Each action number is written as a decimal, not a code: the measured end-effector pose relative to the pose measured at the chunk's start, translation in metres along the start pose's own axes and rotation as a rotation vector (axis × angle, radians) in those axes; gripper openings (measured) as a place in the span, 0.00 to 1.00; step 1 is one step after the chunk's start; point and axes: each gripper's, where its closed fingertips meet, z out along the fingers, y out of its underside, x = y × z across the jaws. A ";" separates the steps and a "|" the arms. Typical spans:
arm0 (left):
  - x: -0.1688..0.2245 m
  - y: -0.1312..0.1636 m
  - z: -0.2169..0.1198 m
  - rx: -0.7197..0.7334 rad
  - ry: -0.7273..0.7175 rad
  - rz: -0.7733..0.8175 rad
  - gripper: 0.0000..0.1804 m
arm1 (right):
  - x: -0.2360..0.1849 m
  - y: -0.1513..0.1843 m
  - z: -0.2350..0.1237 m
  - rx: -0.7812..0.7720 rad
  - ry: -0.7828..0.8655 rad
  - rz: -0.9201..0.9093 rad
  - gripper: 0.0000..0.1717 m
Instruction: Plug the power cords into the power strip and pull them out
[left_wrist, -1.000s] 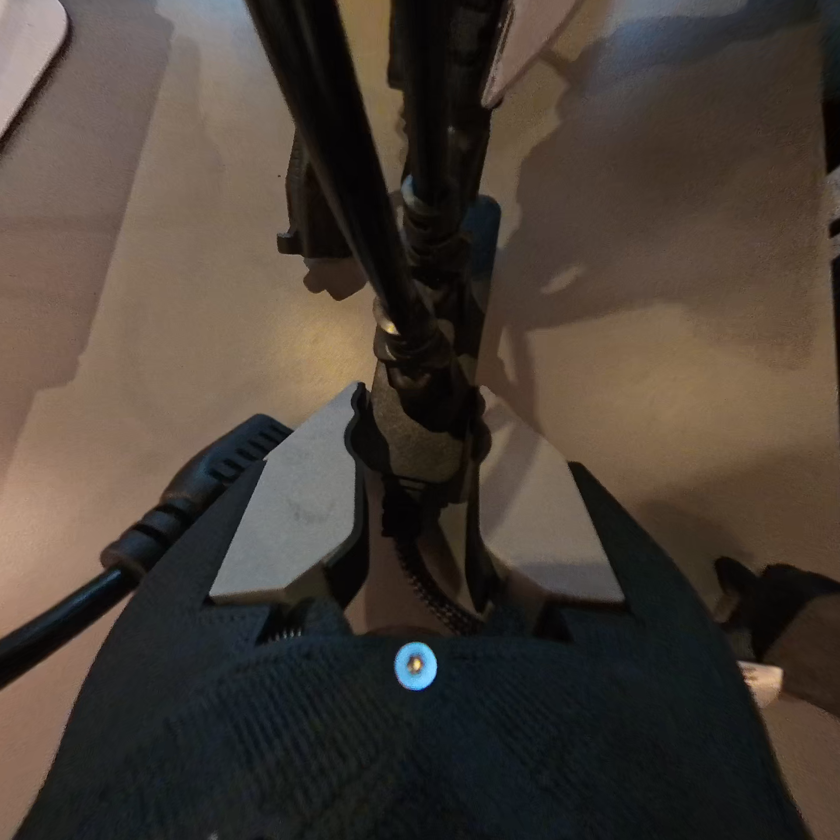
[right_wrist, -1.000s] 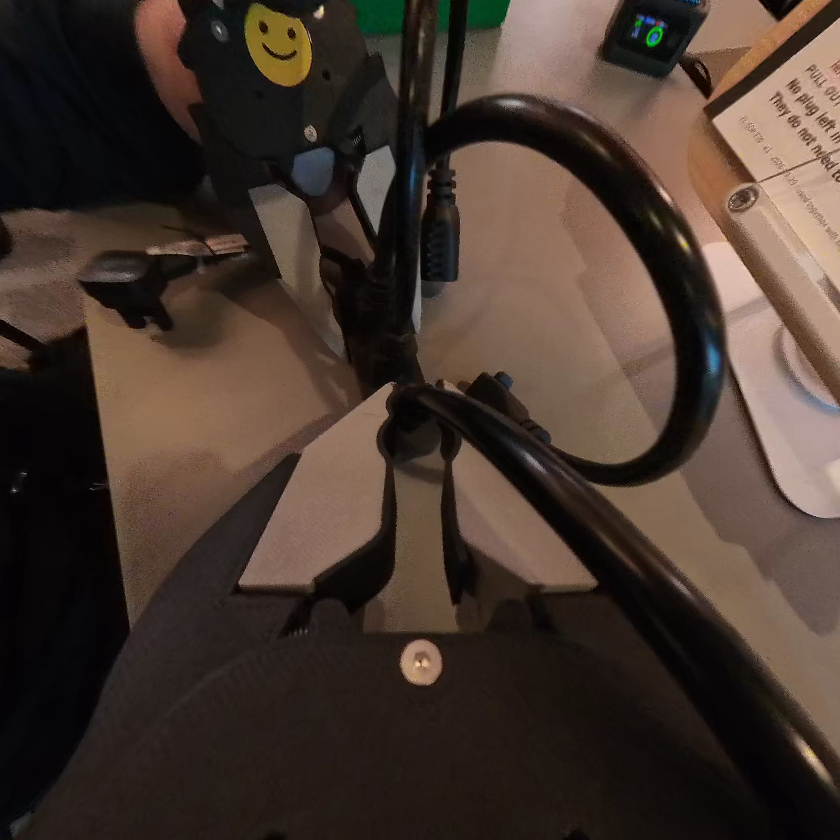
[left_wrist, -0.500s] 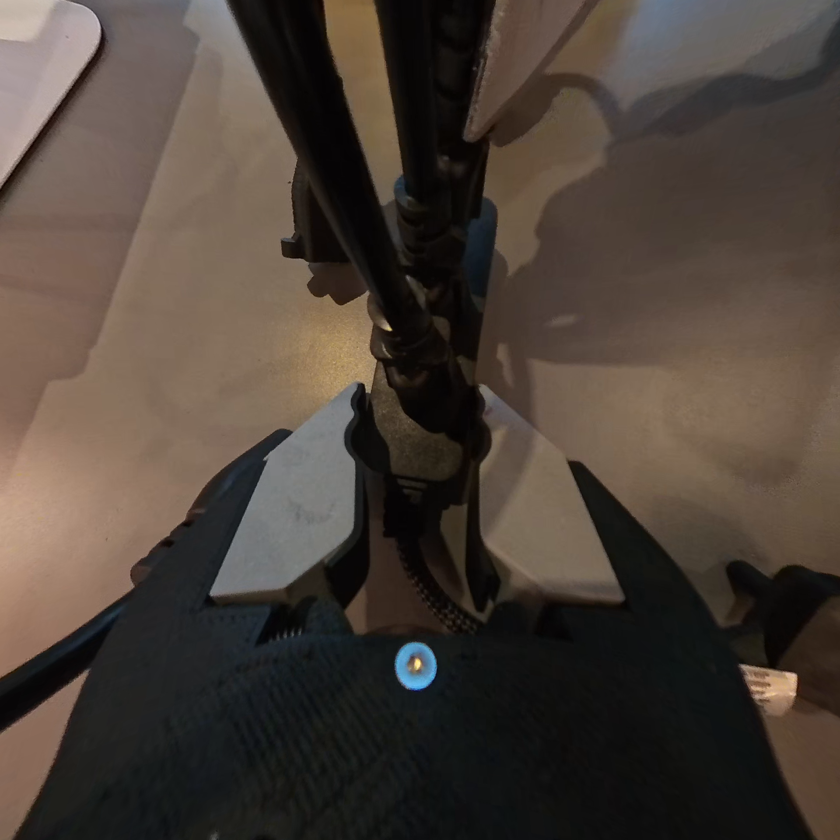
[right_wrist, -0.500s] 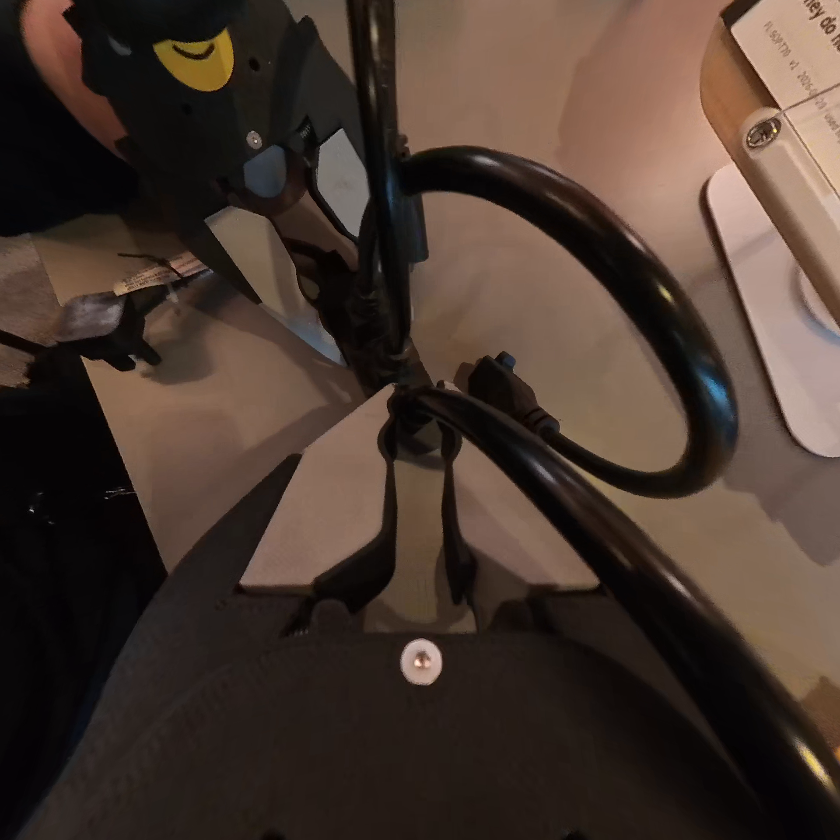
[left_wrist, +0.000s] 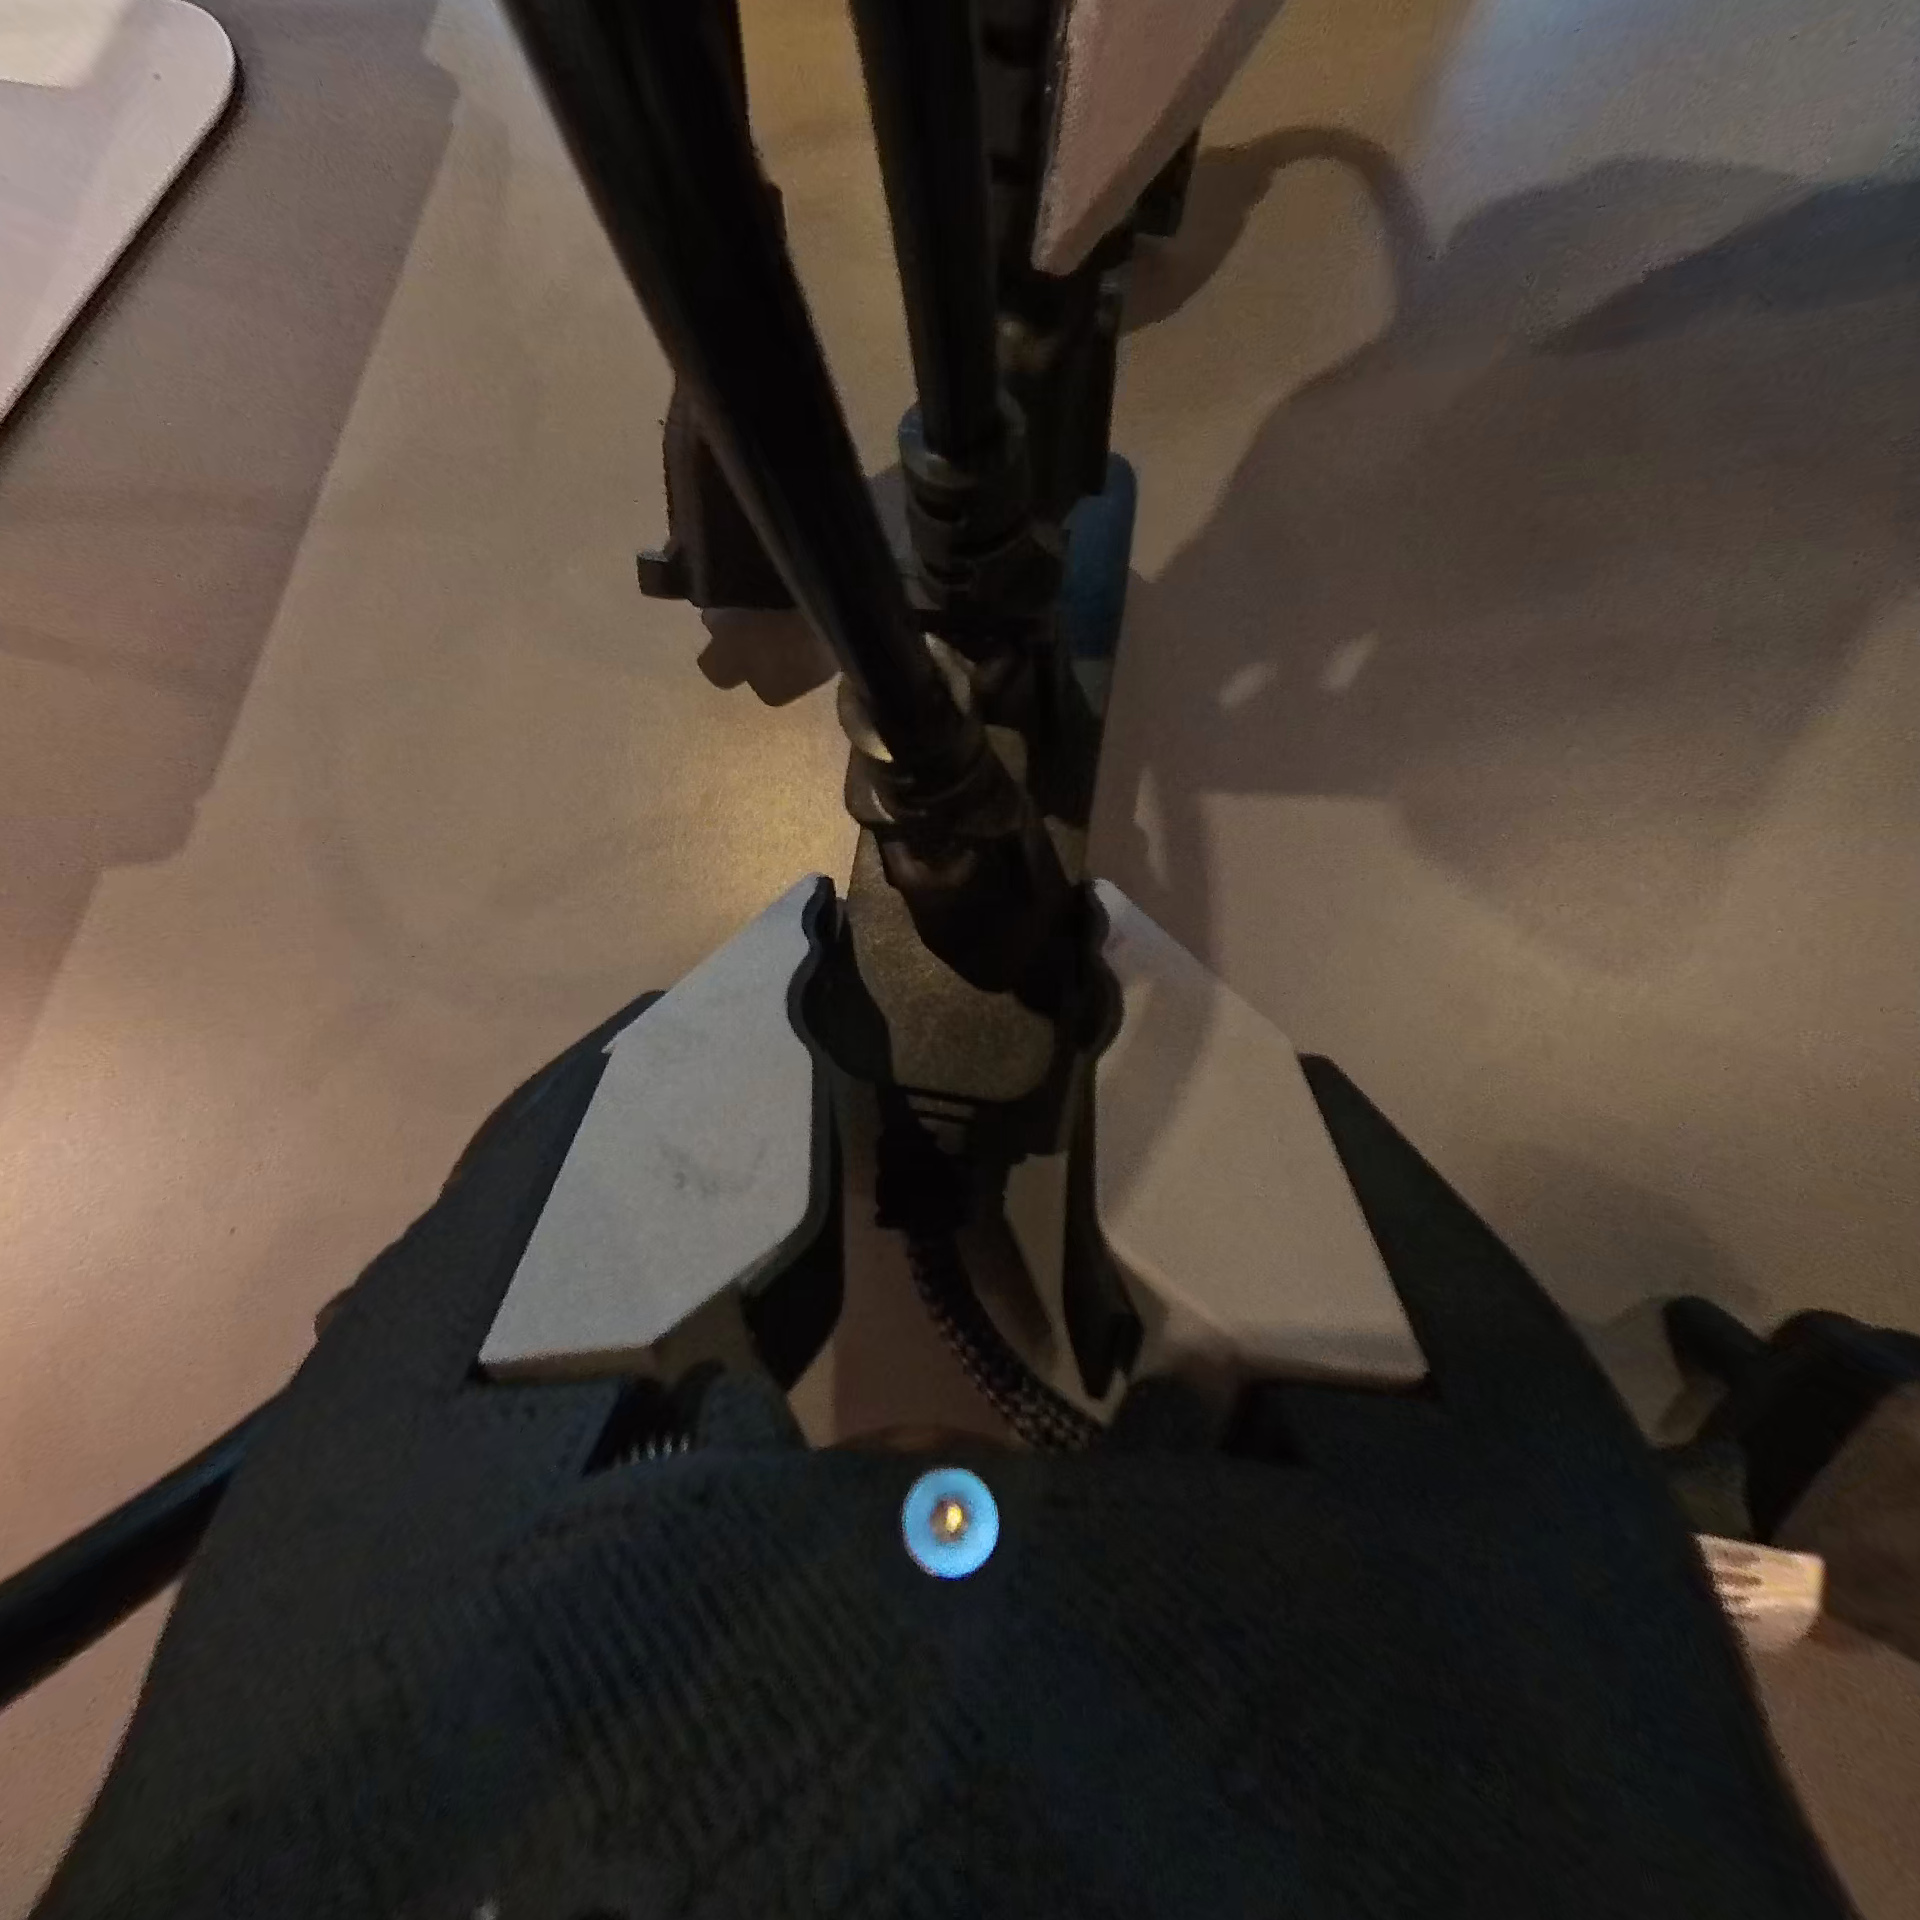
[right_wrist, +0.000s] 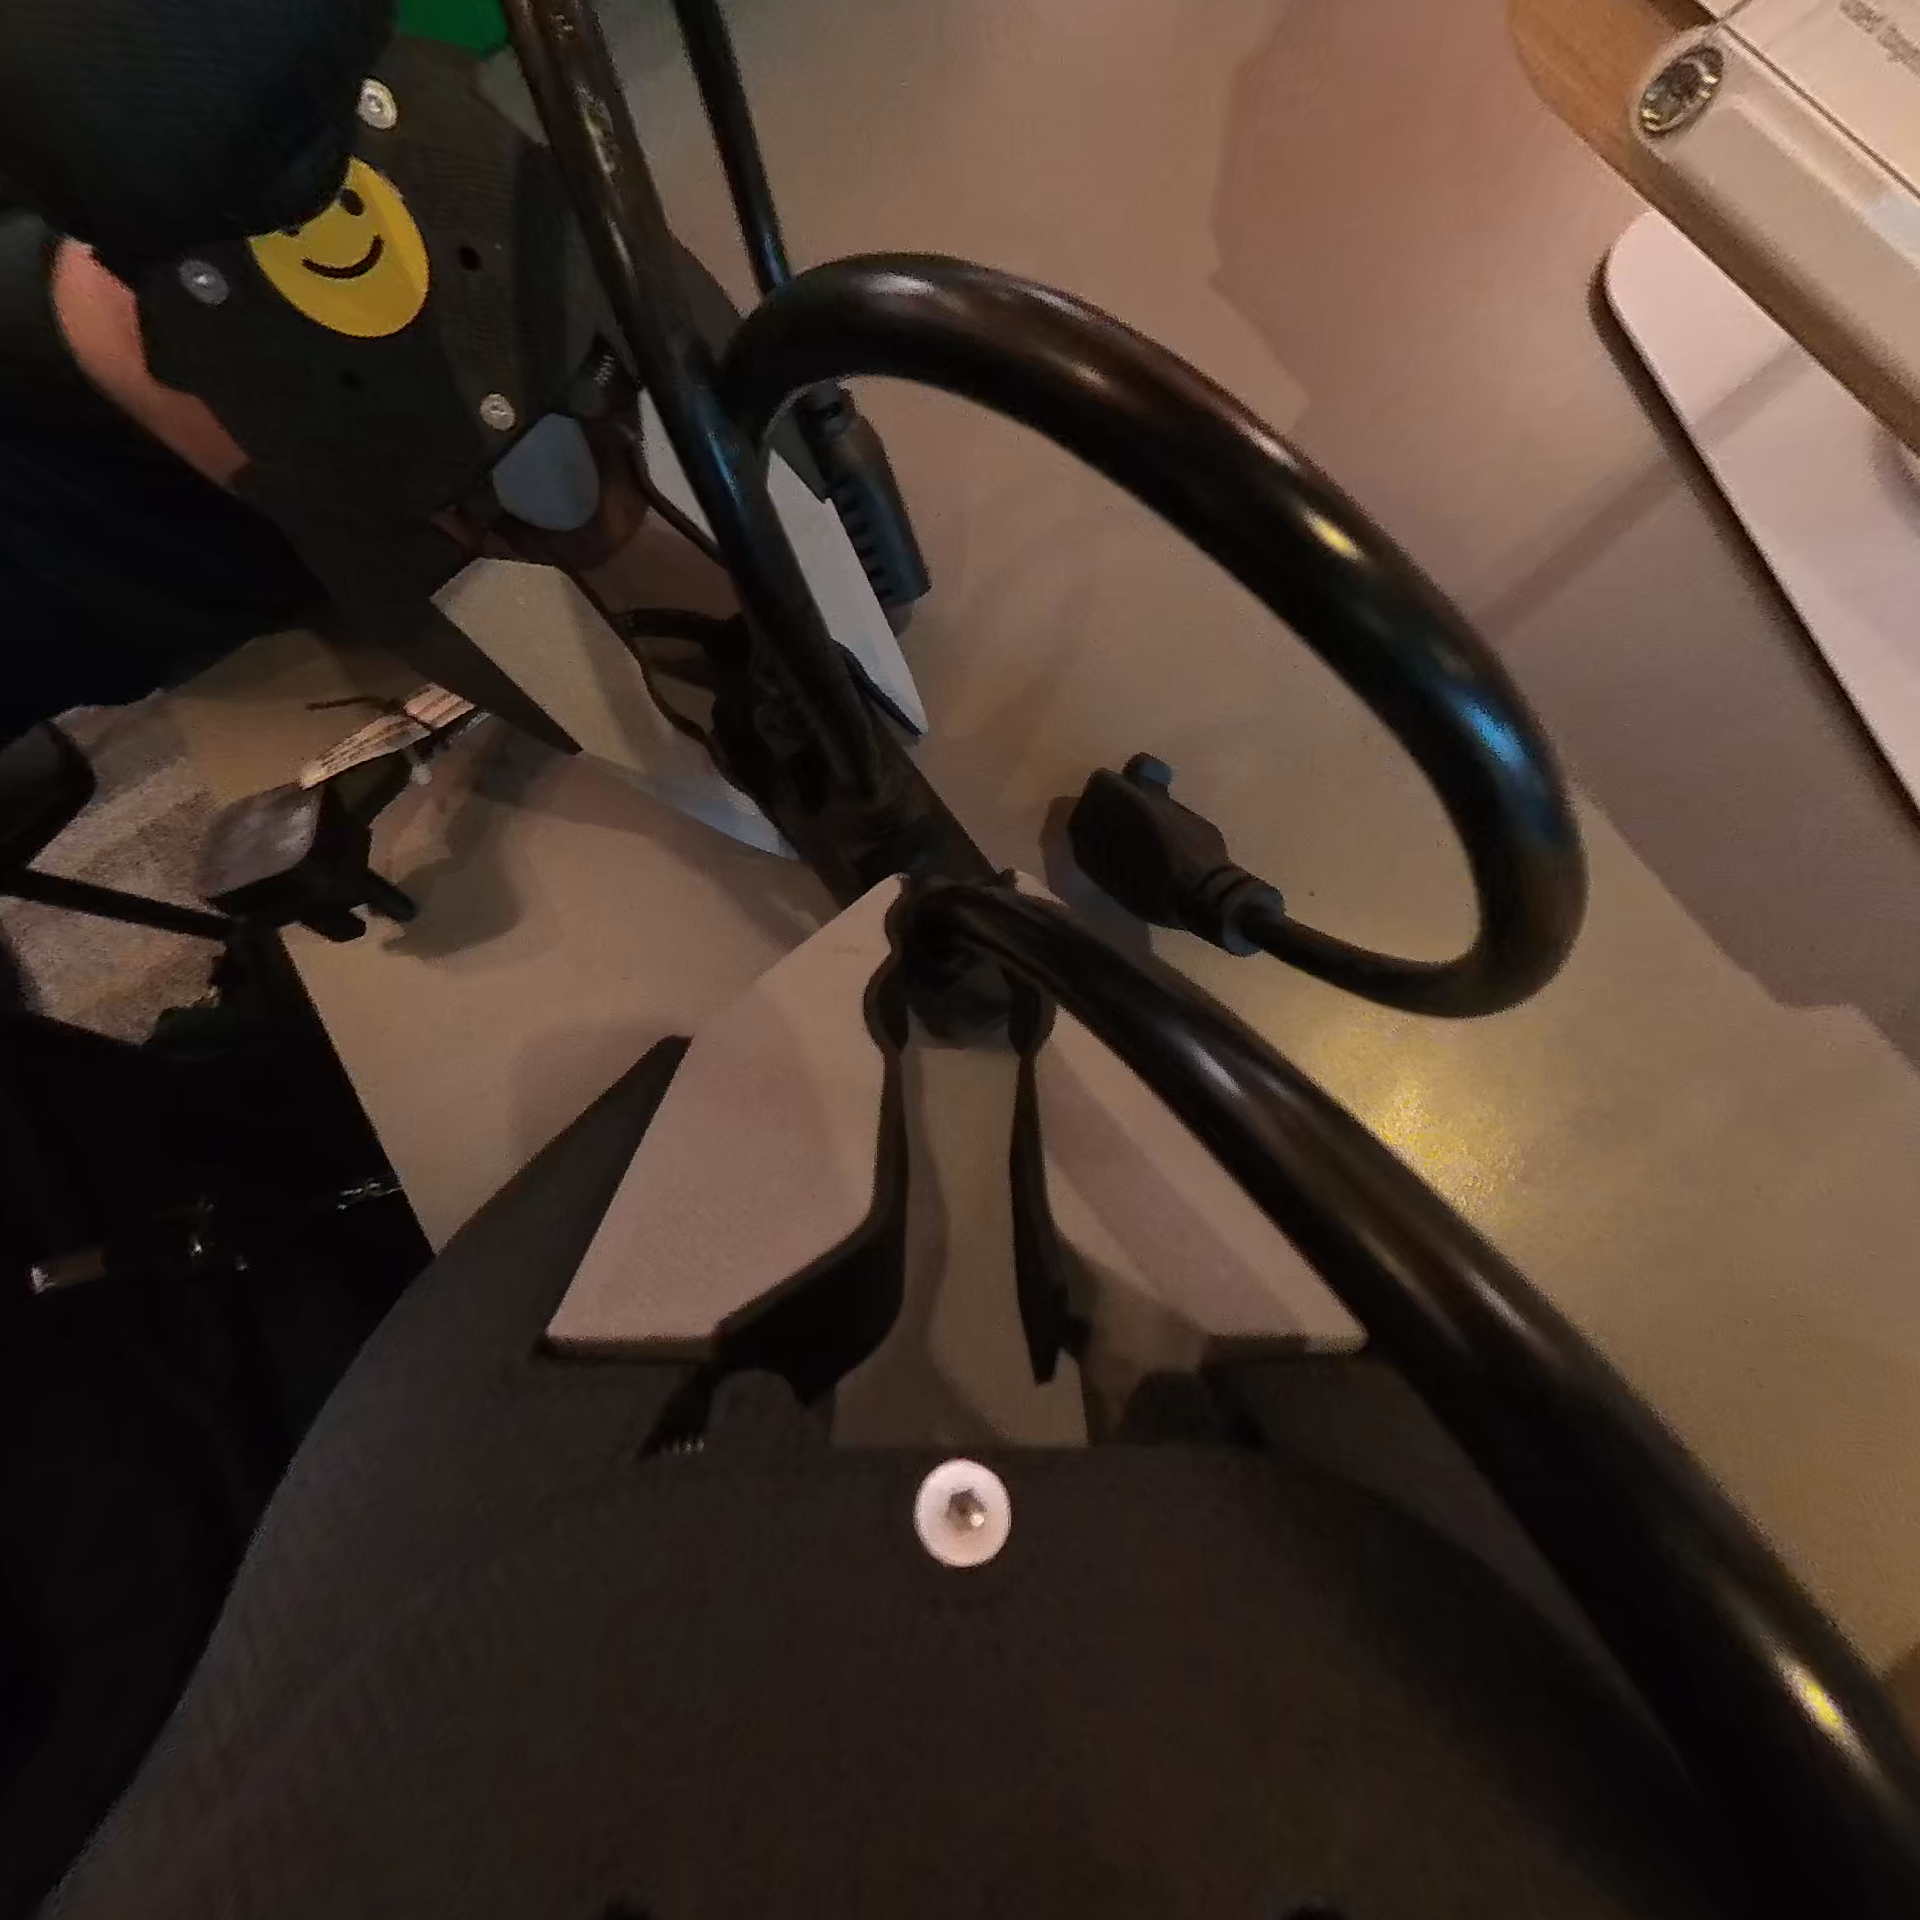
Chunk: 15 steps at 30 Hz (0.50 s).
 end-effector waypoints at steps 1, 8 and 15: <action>0.000 -0.001 0.001 -0.002 -0.007 0.000 0.24 | 0.001 0.003 0.001 -0.010 0.018 0.005 0.07; 0.001 -0.002 0.002 -0.009 -0.029 0.005 0.24 | 0.002 0.002 0.006 -0.033 0.057 -0.008 0.07; 0.003 0.001 -0.001 -0.010 0.005 0.006 0.24 | -0.004 0.001 0.009 -0.095 0.043 -0.163 0.07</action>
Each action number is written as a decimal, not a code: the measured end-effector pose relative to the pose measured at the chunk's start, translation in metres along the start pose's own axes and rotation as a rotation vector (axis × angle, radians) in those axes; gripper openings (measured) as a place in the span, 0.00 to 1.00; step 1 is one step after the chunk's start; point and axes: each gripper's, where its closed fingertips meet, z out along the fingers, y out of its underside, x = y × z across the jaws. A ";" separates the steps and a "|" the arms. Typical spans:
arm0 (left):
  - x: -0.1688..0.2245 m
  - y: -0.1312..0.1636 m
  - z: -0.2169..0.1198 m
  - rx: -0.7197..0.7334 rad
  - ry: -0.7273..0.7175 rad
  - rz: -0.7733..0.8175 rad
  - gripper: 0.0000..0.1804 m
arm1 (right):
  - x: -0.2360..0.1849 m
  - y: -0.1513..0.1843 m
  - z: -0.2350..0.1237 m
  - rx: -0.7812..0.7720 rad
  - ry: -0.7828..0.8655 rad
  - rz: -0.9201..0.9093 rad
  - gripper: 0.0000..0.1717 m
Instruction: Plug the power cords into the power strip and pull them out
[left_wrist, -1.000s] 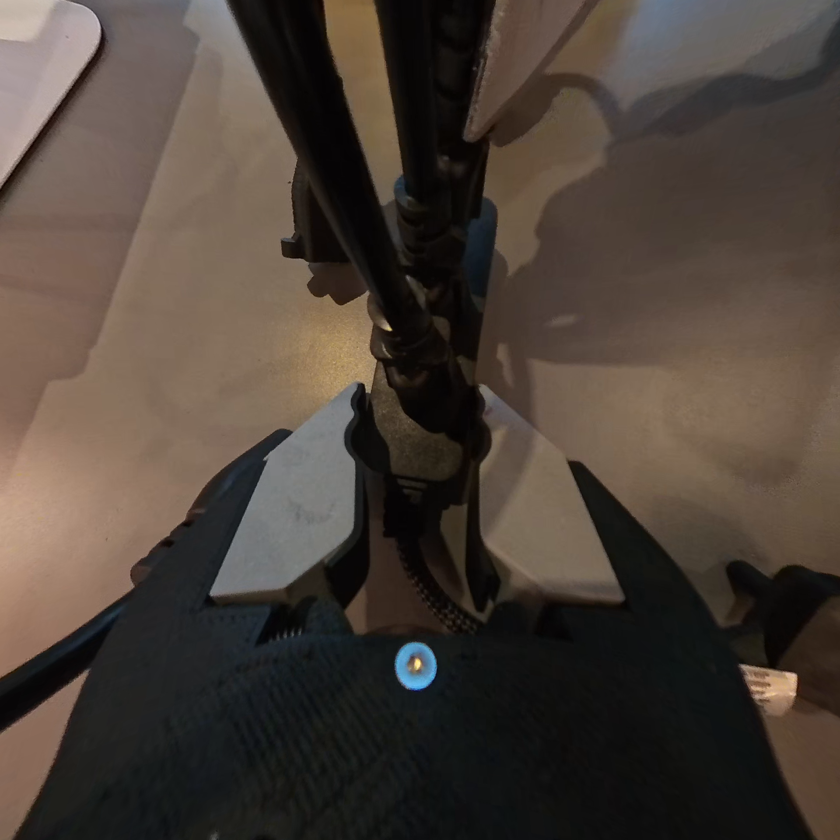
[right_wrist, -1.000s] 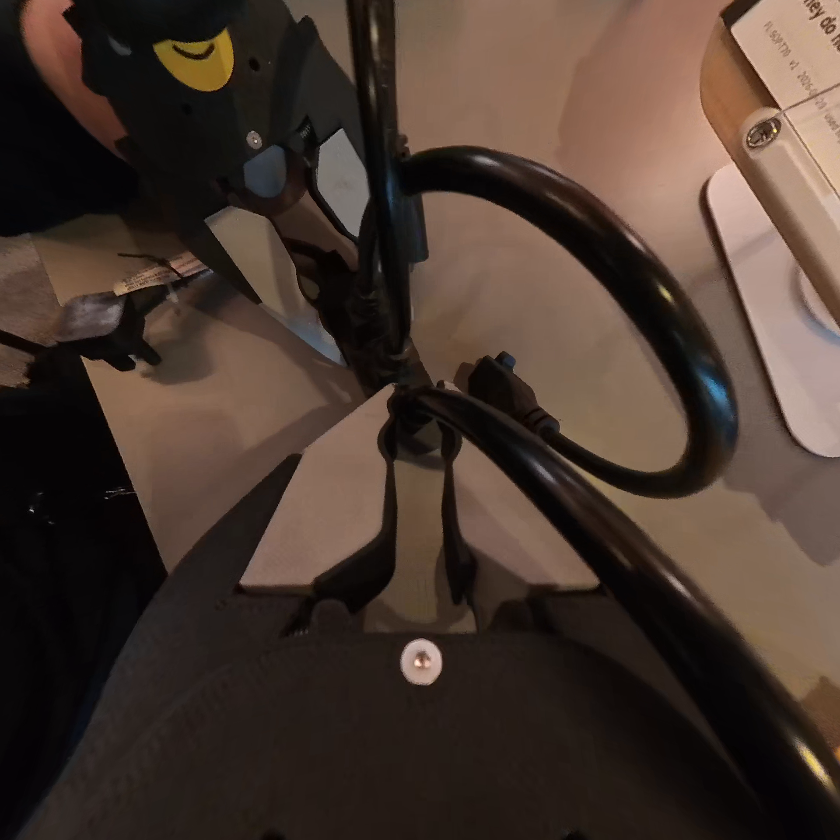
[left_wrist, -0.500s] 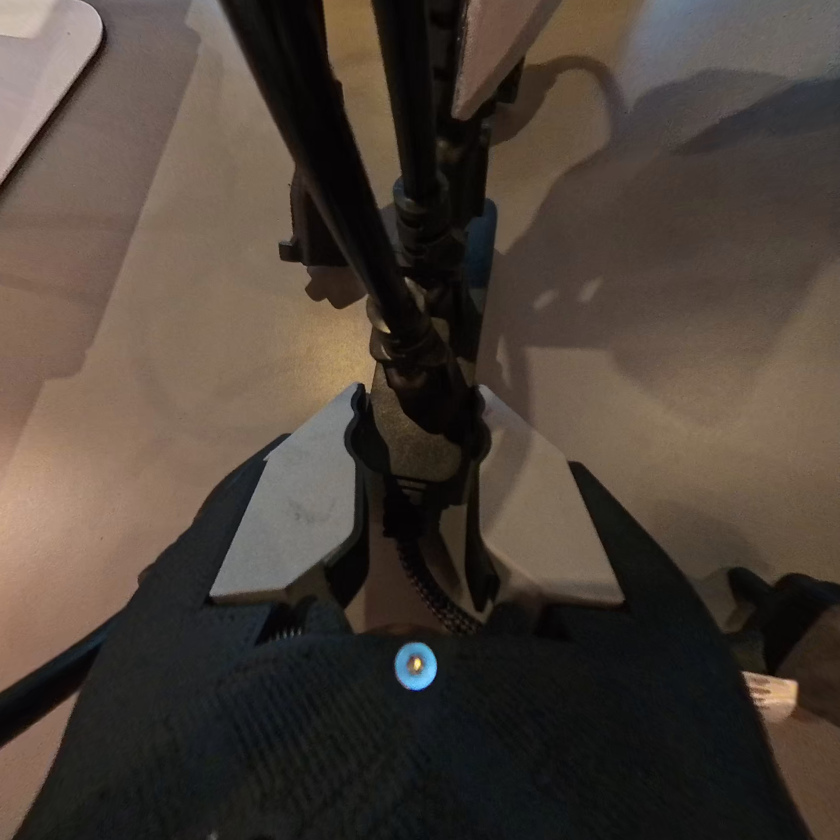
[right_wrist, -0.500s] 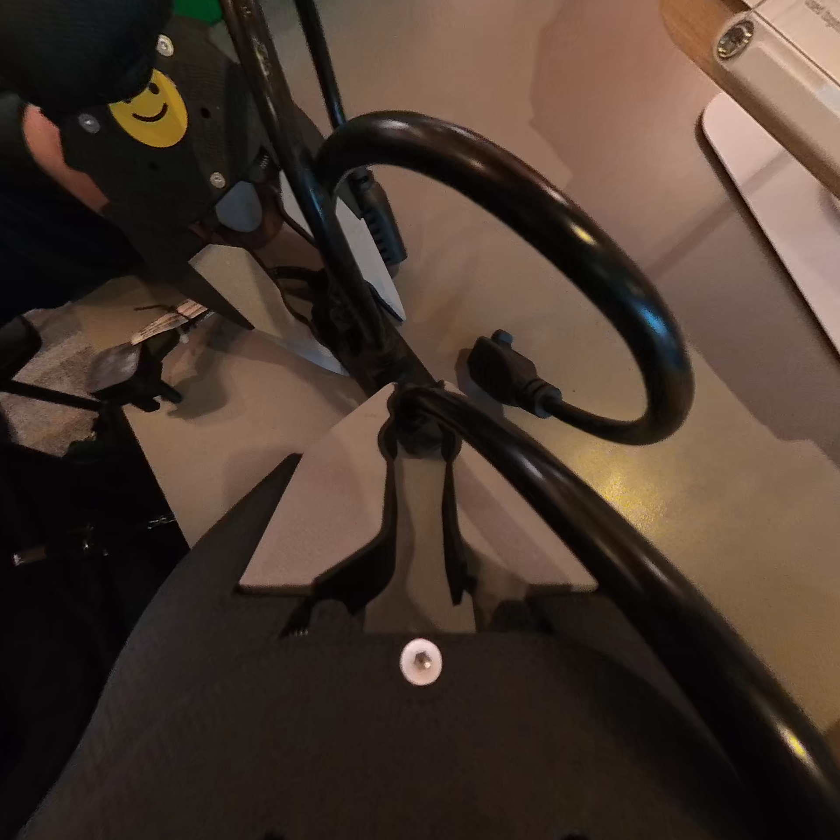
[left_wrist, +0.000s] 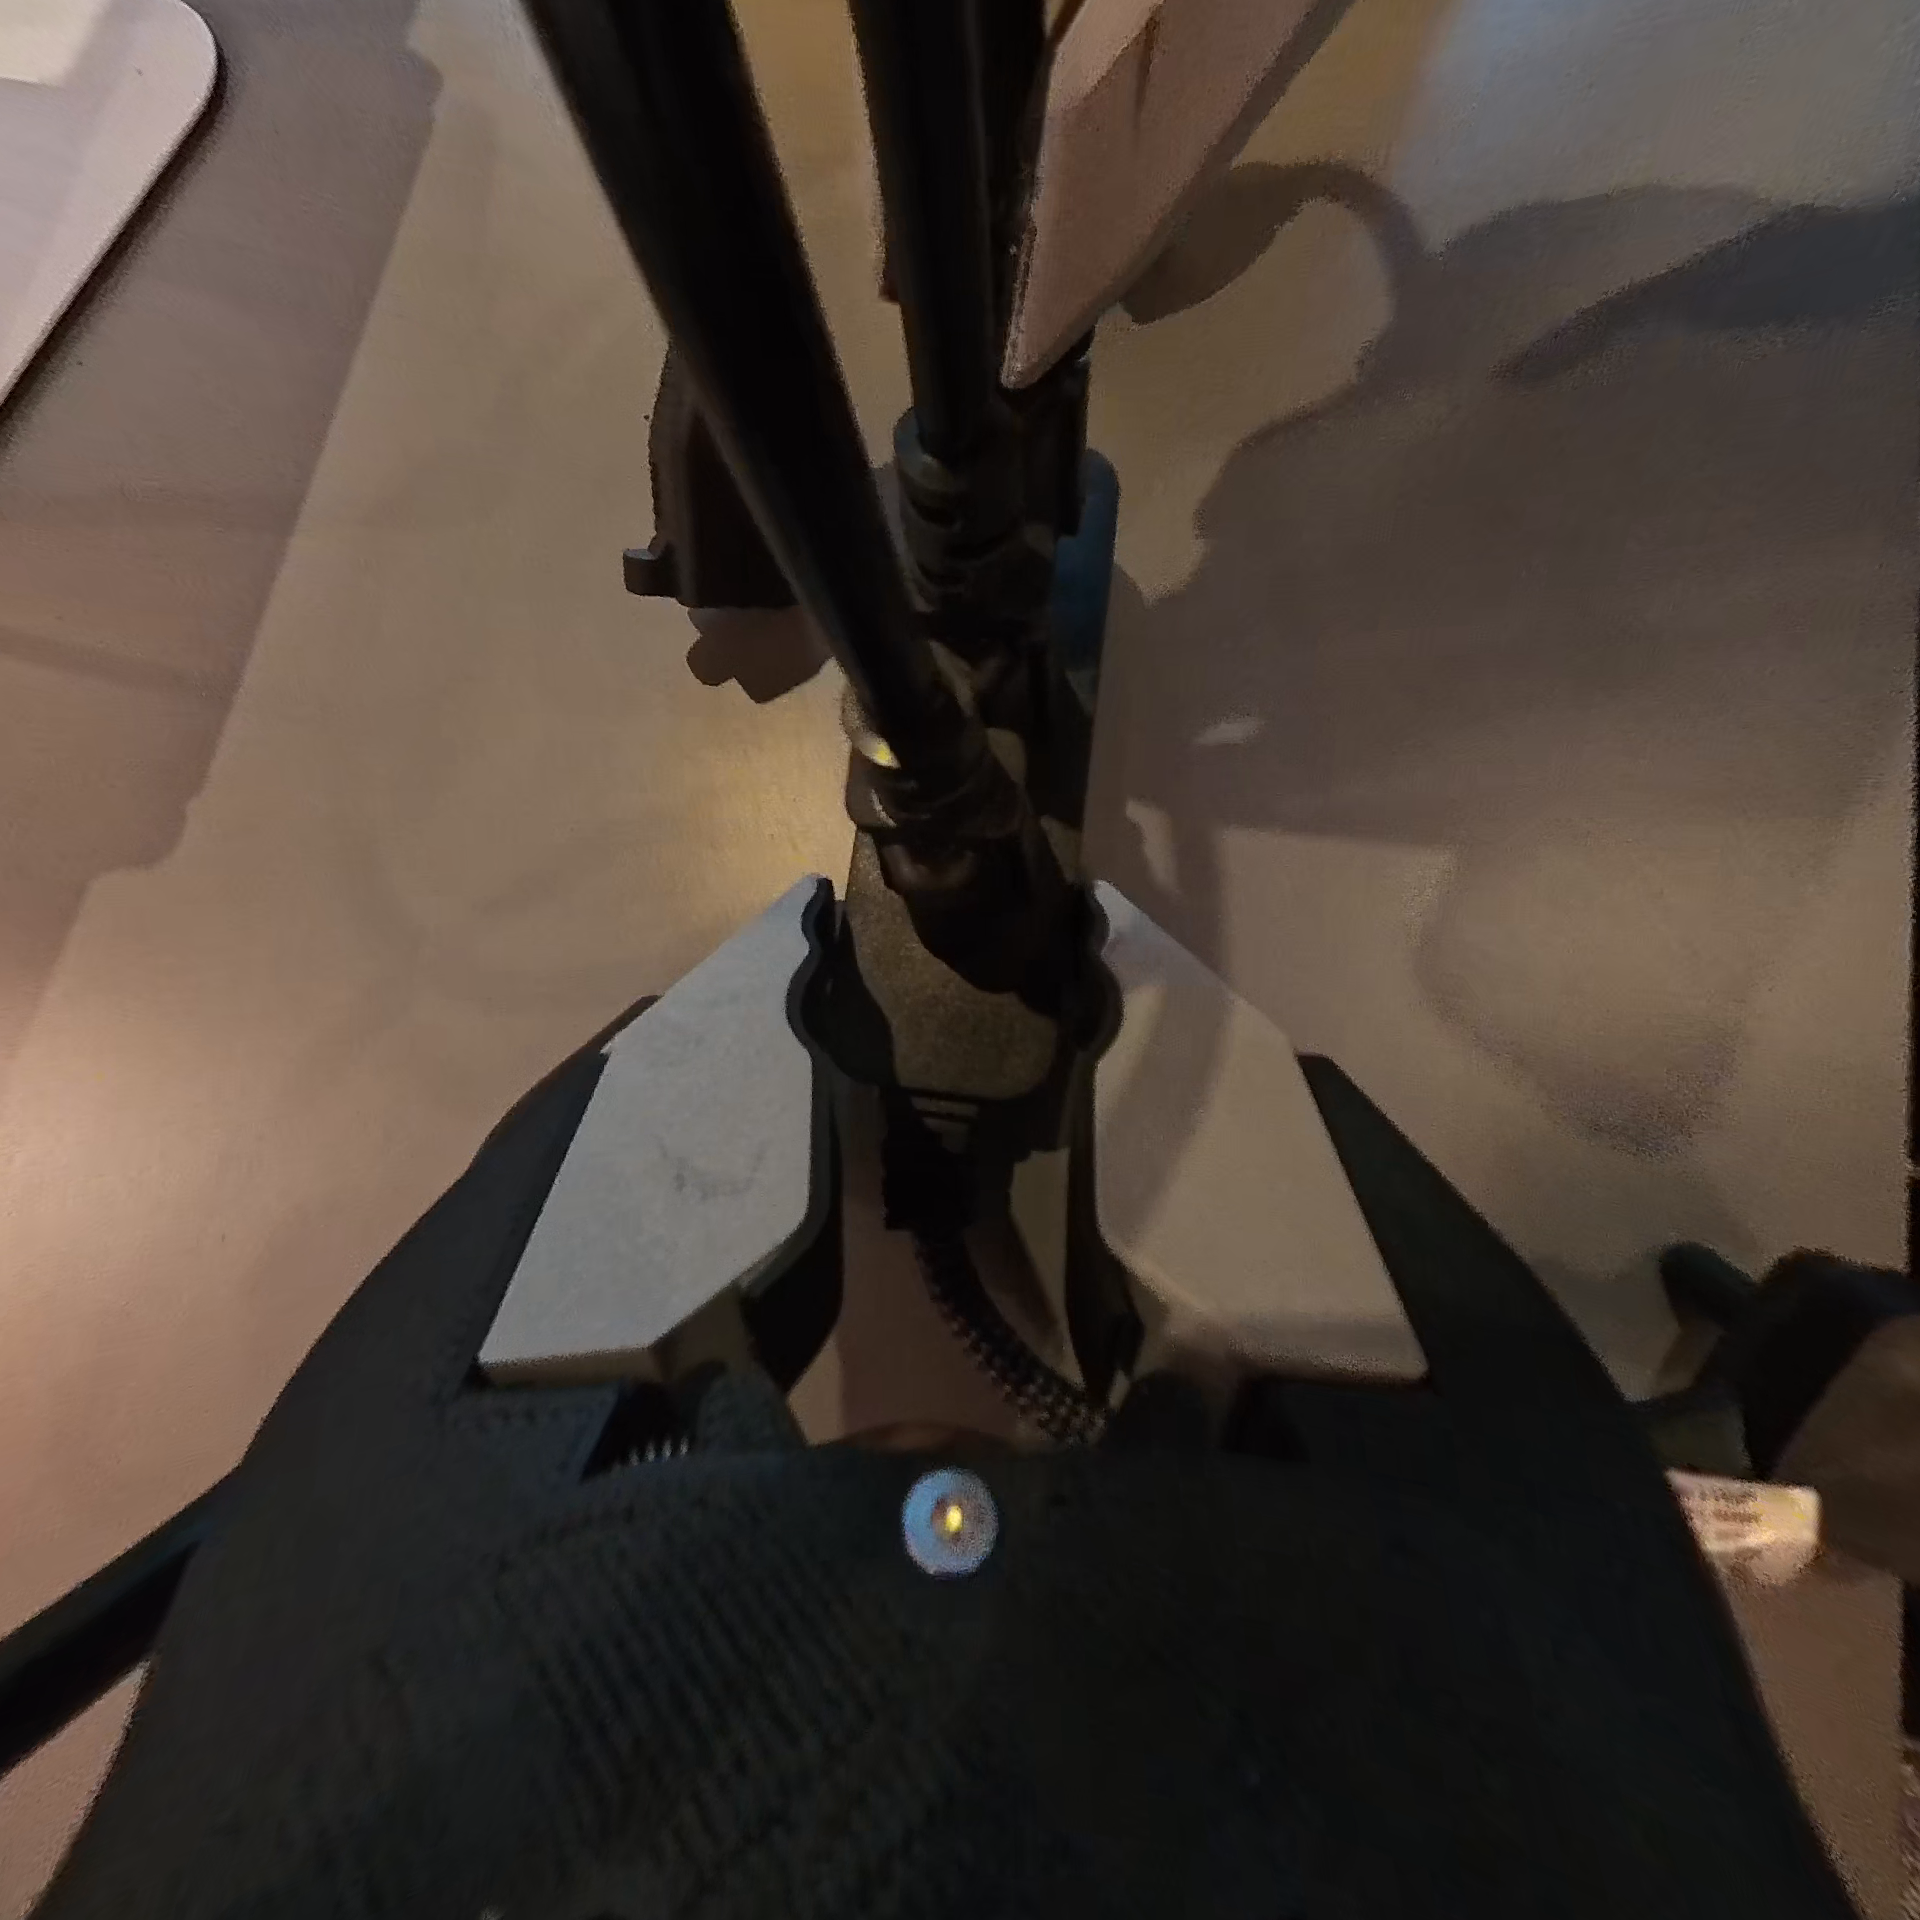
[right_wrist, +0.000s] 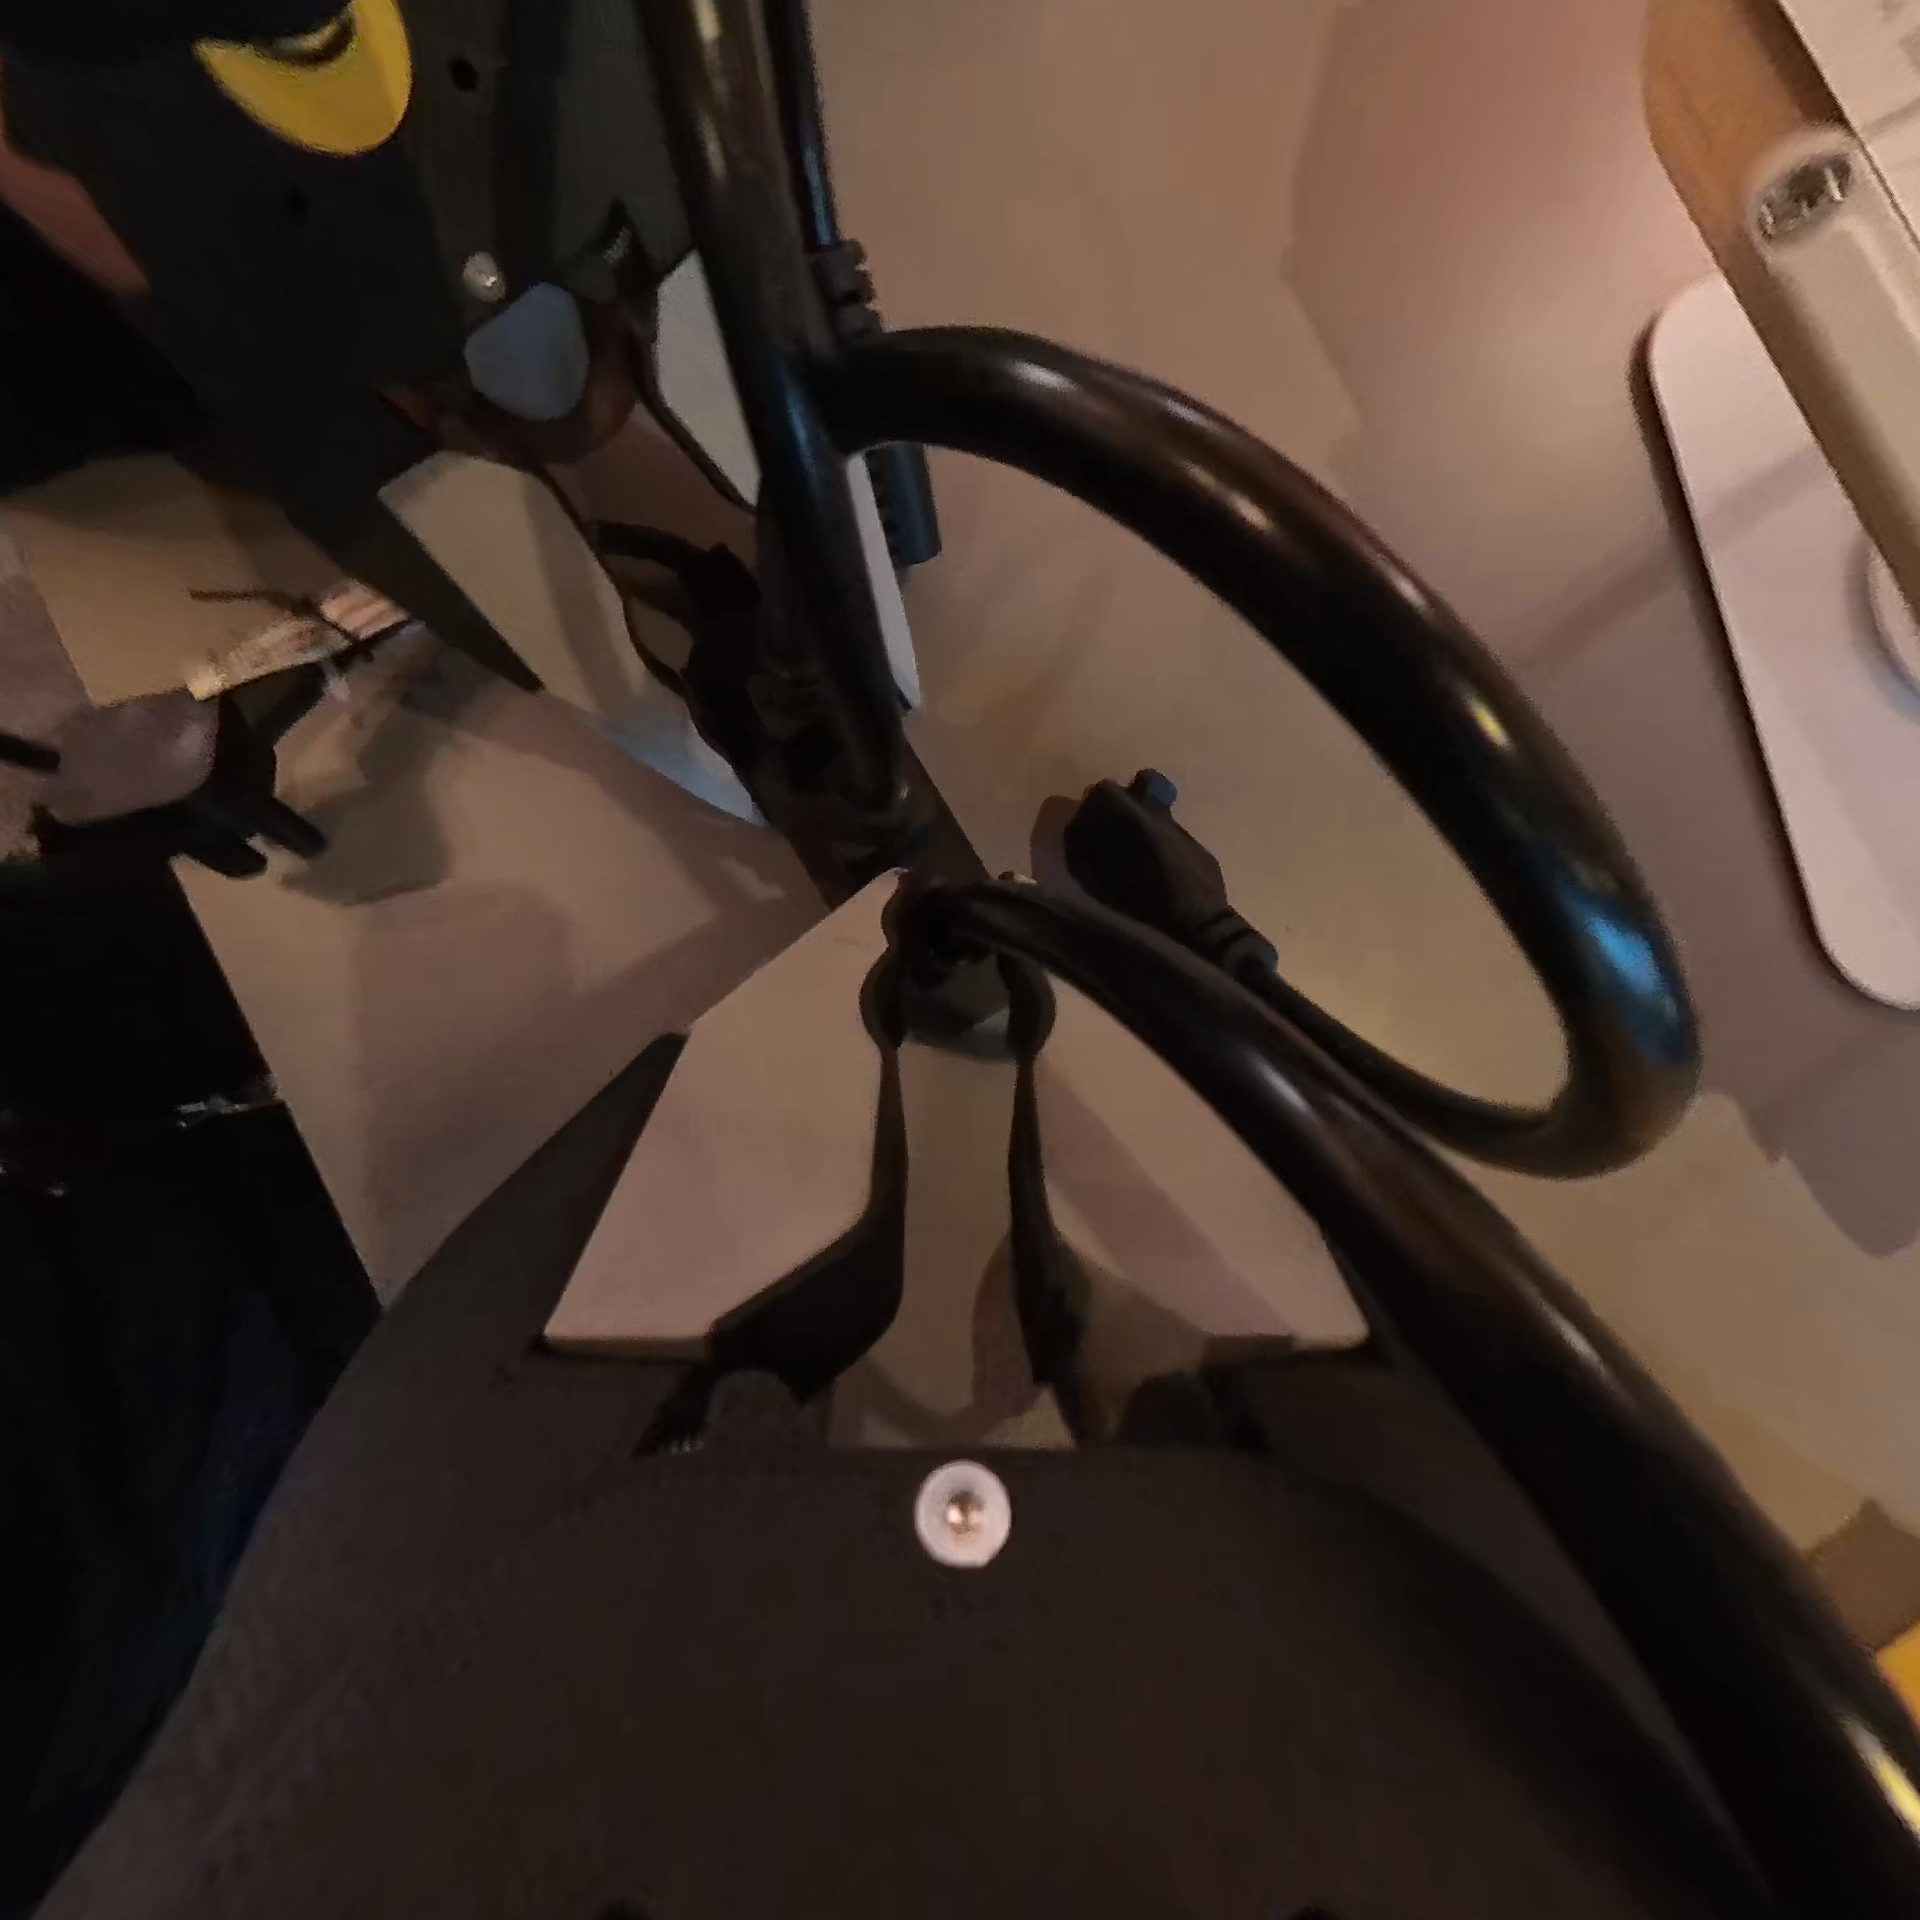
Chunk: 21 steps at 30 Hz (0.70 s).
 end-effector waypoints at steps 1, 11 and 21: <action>0.002 0.001 -0.002 0.005 0.018 -0.003 0.24 | -0.001 -0.001 0.001 0.010 -0.020 -0.028 0.07; 0.007 -0.012 -0.045 0.218 0.034 -0.151 0.27 | 0.002 -0.007 0.001 0.212 -0.052 -0.221 0.12; 0.031 -0.023 -0.085 0.198 -0.029 -0.106 0.24 | -0.002 0.012 -0.038 0.071 -0.085 -0.414 0.05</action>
